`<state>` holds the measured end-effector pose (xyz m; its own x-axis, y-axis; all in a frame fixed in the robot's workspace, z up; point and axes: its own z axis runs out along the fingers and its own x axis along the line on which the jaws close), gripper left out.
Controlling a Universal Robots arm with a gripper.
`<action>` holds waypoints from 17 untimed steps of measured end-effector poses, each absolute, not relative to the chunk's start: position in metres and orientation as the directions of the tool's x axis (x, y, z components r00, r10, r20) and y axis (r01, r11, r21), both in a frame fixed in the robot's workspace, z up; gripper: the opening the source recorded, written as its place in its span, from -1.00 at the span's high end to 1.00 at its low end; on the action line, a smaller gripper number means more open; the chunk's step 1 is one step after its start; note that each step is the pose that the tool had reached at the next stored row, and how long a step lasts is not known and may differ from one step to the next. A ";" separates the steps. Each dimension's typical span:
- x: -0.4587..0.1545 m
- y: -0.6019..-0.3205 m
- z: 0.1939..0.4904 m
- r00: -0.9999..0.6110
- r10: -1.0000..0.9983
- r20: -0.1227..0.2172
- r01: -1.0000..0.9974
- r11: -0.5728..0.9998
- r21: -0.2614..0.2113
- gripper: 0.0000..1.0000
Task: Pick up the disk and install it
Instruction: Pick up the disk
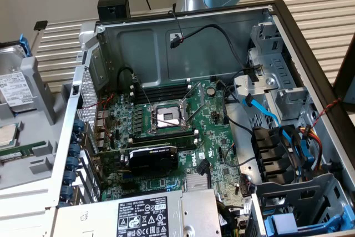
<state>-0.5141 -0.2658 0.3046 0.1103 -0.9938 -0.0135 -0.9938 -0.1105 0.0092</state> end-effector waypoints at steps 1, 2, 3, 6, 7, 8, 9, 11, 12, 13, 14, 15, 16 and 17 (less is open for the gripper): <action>-0.514 -0.266 0.305 0.110 -0.994 -0.013 -0.994 -0.110 0.007 0.25; -0.514 -0.266 0.305 0.110 -0.994 -0.013 -0.994 -0.110 0.005 0.25; -0.514 -0.266 0.305 0.111 -0.994 -0.013 -0.994 -0.111 0.003 0.25; -0.515 -0.266 0.305 0.110 -0.994 -0.013 -0.994 -0.110 0.002 0.25; -0.515 -0.266 0.305 0.110 -0.994 -0.013 -0.994 -0.110 0.002 0.25; -0.515 -0.266 0.305 0.110 -0.994 -0.013 -0.994 -0.111 0.002 0.25; -0.515 -0.266 0.305 0.110 -0.994 -0.013 -0.994 -0.110 0.002 0.25; -0.515 -0.266 0.305 0.110 -0.994 -0.013 -0.994 -0.111 0.002 0.25; -0.515 -0.266 0.305 0.110 -0.994 -0.013 -0.994 -0.111 0.002 0.25; -0.515 -0.266 0.305 0.111 -0.994 -0.013 -0.994 -0.111 0.002 0.25; -0.515 -0.266 0.305 0.110 -0.994 -0.013 -0.994 -0.111 0.002 0.25; -0.516 -0.266 0.305 0.110 -0.994 -0.013 -0.994 -0.110 0.002 0.25; -0.516 -0.266 0.306 0.110 -0.994 -0.013 -0.994 -0.110 0.002 0.25; -0.516 -0.266 0.306 0.110 -0.994 -0.013 -0.994 -0.110 0.002 0.25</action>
<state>-0.5157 -0.2659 0.3059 0.1105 -0.9938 -0.0133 -0.9939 -0.1105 0.0023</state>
